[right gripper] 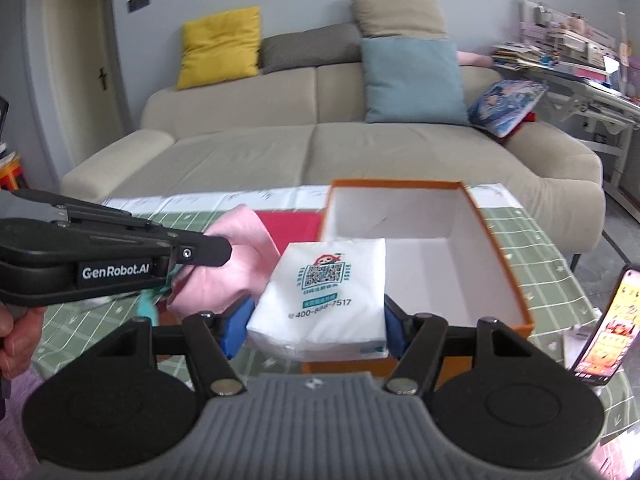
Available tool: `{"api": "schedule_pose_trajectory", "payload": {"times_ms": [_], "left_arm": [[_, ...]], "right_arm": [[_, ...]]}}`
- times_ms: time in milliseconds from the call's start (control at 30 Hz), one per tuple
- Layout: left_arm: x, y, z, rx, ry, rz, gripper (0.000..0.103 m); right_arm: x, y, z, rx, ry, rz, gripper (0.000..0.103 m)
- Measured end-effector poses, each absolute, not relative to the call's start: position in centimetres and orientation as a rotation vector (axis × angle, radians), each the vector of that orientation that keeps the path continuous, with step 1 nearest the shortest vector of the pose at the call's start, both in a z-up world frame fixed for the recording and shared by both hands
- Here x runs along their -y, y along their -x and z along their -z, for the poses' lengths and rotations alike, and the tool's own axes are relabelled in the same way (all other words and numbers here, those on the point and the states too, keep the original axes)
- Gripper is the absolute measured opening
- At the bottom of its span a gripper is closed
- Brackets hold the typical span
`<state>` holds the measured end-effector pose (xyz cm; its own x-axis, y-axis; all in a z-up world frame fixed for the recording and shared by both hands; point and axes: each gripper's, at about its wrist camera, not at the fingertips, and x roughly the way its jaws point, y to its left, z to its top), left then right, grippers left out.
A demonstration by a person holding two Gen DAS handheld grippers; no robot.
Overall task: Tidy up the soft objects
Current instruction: 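Carry the tissue pack and pink cloth over the orange box with both tools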
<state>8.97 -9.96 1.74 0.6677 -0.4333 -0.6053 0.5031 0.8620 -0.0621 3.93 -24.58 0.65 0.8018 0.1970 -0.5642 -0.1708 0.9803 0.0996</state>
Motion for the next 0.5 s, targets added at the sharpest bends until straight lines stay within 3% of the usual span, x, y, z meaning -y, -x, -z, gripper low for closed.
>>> {"api": "schedule_pose_trajectory", "payload": {"times_ms": [500], "left_arm": [[18.9,-18.0,-1.0,-0.647,-0.26,0.568,0.002]], "right_arm": [[30.4,-14.5,2.2,-0.685,0.055,-0.097,0.066]]}}
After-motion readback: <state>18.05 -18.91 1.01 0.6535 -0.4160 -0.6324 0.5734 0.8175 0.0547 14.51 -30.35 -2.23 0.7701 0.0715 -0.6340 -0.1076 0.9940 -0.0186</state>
